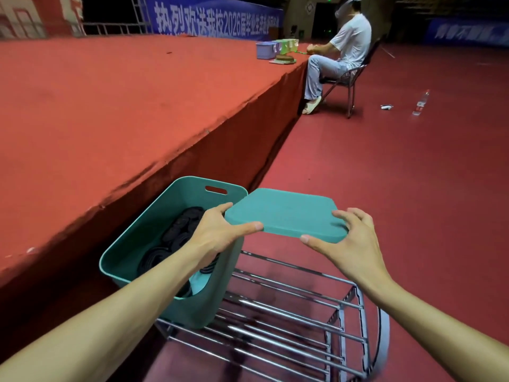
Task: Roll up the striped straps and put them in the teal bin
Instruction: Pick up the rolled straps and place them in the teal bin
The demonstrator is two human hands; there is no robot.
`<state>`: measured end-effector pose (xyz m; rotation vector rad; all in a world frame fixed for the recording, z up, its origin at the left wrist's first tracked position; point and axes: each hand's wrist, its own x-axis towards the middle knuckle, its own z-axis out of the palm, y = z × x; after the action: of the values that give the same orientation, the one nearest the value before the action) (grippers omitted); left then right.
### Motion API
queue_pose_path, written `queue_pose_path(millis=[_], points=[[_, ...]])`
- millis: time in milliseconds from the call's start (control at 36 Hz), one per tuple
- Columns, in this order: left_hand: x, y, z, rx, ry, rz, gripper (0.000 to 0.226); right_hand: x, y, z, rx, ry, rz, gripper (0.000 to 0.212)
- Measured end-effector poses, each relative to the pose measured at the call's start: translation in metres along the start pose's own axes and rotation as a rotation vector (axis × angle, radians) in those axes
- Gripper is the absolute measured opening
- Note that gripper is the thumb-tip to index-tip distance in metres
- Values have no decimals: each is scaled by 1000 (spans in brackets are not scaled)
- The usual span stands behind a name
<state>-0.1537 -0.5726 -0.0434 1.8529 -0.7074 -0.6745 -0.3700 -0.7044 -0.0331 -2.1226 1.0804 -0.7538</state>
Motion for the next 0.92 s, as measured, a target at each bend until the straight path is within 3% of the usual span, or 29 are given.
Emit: queue_pose_path(millis=[56,222,306,361,528,667,917], points=[[-2,-3,2,-17,-14,52,36,-1,1,-2,-30,-10,-9,85],[-3,-4,-2,-39,2,124,48,-8,1,-6,-33,-16,-26,75],[-4,-4,-16,-7,4,139,101,-14,-2,3,-11,-12,-28,72],[-7,-6,-28,42,15,152,121,-17,-7,15,-1,-14,-40,73],[-18,-30,-72,103,88,171,101,-26,-30,63,48,-52,-82,77],[-32,-53,-114,173,139,124,126,-36,-50,107,80,-72,-127,74],[-46,-100,-176,242,161,53,127,-67,-77,175,129,-125,-136,76]])
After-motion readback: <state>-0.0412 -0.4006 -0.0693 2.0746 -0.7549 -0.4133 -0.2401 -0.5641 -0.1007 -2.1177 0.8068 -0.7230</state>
